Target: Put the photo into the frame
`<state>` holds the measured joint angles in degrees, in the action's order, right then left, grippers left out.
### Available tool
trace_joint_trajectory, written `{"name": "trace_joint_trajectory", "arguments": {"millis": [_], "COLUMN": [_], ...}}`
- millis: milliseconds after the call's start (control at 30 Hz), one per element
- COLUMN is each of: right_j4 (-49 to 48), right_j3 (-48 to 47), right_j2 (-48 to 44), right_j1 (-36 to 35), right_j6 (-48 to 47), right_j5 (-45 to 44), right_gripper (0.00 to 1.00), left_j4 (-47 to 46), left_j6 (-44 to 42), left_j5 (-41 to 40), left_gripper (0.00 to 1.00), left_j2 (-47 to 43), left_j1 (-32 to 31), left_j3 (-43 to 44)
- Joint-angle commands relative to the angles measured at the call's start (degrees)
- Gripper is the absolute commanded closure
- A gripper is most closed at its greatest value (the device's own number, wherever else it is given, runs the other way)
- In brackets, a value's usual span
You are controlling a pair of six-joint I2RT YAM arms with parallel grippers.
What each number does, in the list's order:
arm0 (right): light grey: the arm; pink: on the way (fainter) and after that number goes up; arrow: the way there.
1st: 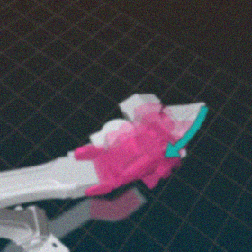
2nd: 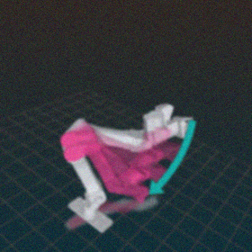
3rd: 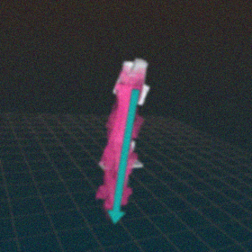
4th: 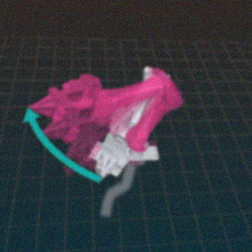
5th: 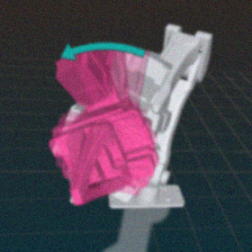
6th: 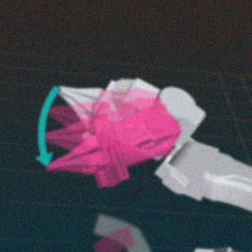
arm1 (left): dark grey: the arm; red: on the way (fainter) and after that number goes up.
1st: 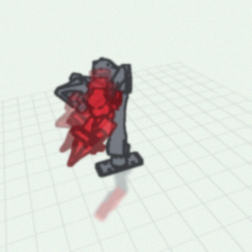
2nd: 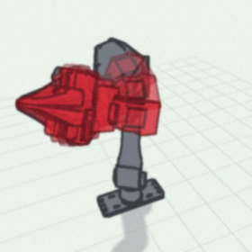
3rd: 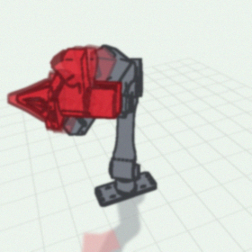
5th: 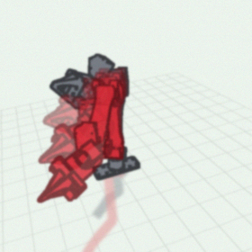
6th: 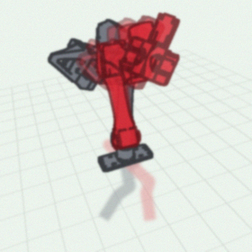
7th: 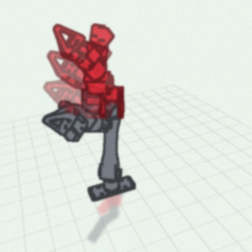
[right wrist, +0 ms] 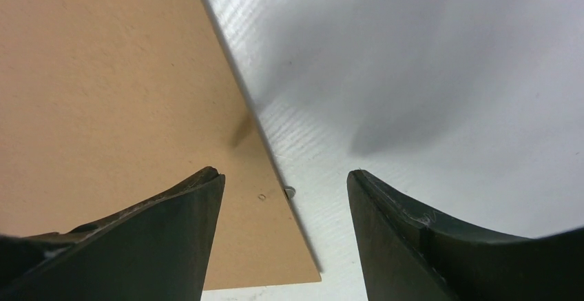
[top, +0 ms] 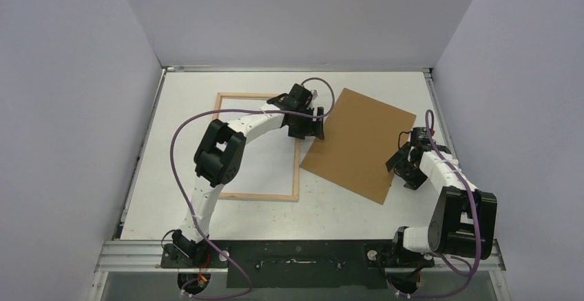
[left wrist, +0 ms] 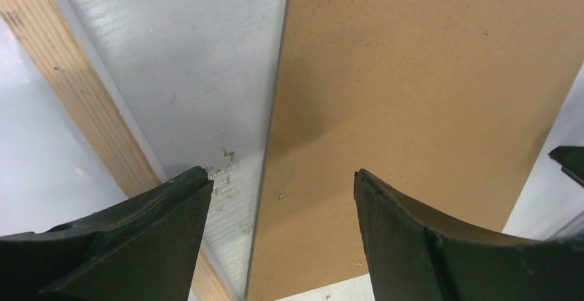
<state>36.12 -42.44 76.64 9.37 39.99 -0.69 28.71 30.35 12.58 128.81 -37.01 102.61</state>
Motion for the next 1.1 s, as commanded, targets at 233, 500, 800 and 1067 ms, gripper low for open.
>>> {"name": "trace_joint_trajectory", "arguments": {"millis": [233, 500, 800, 1067], "right_j4": [-3.9, -10.7, -14.9, -13.1], "right_j3": [2.4, 4.7, 5.3, 4.8], "right_j2": [1.3, 4.8, 7.3, 3.5], "right_j1": [0.5, 0.7, 0.7, 0.7], "right_j6": [-1.8, -1.5, -1.9, -1.9], "right_j5": [5.2, 14.3, 20.7, 20.7], "right_gripper": [0.34, 0.35, 0.36, 0.37], "left_j4": [8.2, 10.3, 10.4, 6.7], "left_j6": [1.5, 1.1, 0.1, 0.4], "left_j5": [-5.5, -0.4, 16.3, 21.7], "left_gripper": [0.35, 0.36, 0.5, 0.54], "left_j2": [5.8, 9.2, 10.6, 5.5], "left_j1": [-1.2, -1.5, -1.5, -1.5], "left_j3": [7.7, 9.8, 12.3, 15.0]}}
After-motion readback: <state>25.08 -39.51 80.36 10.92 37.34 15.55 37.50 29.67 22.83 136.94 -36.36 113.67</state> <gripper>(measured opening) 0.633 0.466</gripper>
